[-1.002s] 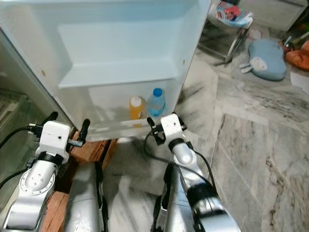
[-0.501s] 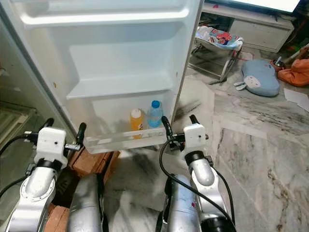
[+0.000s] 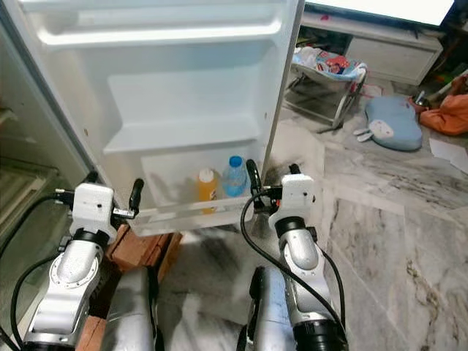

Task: Restocking fridge

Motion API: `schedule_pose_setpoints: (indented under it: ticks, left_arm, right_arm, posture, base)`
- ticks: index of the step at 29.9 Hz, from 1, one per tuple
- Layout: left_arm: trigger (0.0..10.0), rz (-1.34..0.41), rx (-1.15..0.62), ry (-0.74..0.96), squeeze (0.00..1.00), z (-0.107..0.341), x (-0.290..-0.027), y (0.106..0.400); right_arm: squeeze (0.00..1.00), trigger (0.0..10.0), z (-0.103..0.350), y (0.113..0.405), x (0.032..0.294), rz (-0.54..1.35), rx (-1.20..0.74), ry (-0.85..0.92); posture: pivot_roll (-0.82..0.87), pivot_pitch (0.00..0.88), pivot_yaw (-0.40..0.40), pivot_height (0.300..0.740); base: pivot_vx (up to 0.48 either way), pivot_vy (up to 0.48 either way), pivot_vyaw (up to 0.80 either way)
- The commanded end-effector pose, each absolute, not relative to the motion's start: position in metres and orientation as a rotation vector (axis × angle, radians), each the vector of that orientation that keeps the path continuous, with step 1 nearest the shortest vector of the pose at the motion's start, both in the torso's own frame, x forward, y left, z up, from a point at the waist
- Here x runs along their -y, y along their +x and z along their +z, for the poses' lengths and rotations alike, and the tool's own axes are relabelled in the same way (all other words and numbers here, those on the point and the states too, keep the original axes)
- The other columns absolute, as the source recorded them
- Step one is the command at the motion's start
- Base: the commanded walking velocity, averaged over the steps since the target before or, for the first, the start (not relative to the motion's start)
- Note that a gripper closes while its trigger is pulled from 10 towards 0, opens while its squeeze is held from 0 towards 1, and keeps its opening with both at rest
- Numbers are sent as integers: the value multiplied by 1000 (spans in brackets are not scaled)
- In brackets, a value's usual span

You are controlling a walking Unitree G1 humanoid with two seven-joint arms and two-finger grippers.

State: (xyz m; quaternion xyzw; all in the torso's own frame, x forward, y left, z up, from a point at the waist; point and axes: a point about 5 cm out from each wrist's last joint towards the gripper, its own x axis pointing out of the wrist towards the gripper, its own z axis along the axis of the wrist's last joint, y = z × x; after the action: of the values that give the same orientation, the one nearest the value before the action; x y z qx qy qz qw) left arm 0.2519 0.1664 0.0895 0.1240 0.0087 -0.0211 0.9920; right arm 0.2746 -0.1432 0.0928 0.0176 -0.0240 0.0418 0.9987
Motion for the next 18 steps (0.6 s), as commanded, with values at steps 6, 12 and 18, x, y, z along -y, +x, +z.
schedule_pose_setpoints:
  ticks: [6,12,18]
  left_arm:
    - [10000,-72,34,236,0,97,-154,263]
    - [10000,-37,10,240,0,93,-161,262]
    - [10000,-48,33,266,0,92,-158,261]
  right_arm:
    - [0,10000,109,289,137,114,103,12]
    - [0,10000,110,290,141,105,95,17]
    - [0,10000,106,288,142,103,79,17]
  posture:
    - [111,0,-42,681]
    - [111,0,-46,726]
    - [108,0,-48,740]
  base:
    - [0,0,0]
    - [0,0,0]
    - [0,0,0]
